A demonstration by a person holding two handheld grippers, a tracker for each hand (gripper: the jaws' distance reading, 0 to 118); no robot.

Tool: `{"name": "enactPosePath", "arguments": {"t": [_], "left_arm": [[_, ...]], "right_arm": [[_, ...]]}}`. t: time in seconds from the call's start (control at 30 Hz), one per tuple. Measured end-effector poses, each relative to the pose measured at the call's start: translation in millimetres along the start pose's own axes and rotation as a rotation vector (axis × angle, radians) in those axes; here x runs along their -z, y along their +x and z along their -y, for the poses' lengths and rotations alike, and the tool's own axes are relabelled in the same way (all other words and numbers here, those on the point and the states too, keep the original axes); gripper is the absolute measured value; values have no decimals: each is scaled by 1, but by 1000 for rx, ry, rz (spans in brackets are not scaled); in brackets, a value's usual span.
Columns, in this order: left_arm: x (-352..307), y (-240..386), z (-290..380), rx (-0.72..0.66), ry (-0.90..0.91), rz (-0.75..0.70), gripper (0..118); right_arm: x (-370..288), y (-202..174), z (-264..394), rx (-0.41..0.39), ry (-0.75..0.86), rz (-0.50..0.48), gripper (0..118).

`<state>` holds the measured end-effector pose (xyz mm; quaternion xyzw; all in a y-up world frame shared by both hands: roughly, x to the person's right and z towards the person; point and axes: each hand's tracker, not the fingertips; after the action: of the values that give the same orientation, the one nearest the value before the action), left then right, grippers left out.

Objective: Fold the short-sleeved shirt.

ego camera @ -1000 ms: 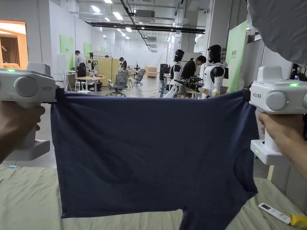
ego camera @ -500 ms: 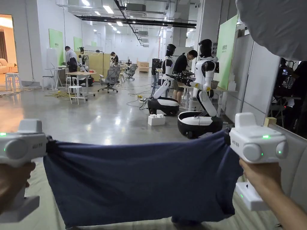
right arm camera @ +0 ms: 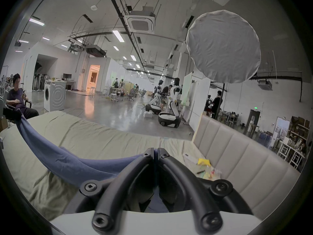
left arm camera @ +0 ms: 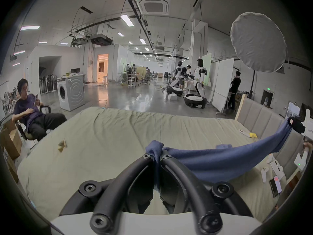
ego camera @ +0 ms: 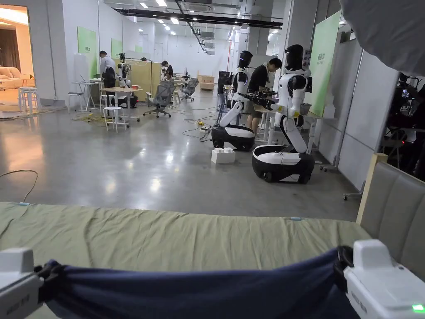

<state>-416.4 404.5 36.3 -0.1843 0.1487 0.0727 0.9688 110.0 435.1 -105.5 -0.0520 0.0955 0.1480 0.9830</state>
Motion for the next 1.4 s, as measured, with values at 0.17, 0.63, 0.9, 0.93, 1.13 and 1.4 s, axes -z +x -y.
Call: {"name": "enactPosePath", "arguments": {"t": [0.17,0.63,0.9,0.93,1.13,1.4], "left_arm": [[-44,-9,55,-3,-48,-1,5],[-81,-28,186,-7,-297,-42,5],[-78,-13,212,21,-450,-55,5],[-77,-9,214,34,-465,-54,6],[-60,-2,223,141,-553,-57,7],[-70,-3,213,74,-517,-63,44]], "right_arm": [[-62,-10,43,-22,-45,8,4],[-156,-42,155,-52,-311,-23,4],[-149,-43,219,-5,-570,-61,4],[-148,-44,225,-7,-598,-68,4],[-140,-51,251,-11,-690,-80,5],[-142,-56,224,-41,-677,-66,57]]}}
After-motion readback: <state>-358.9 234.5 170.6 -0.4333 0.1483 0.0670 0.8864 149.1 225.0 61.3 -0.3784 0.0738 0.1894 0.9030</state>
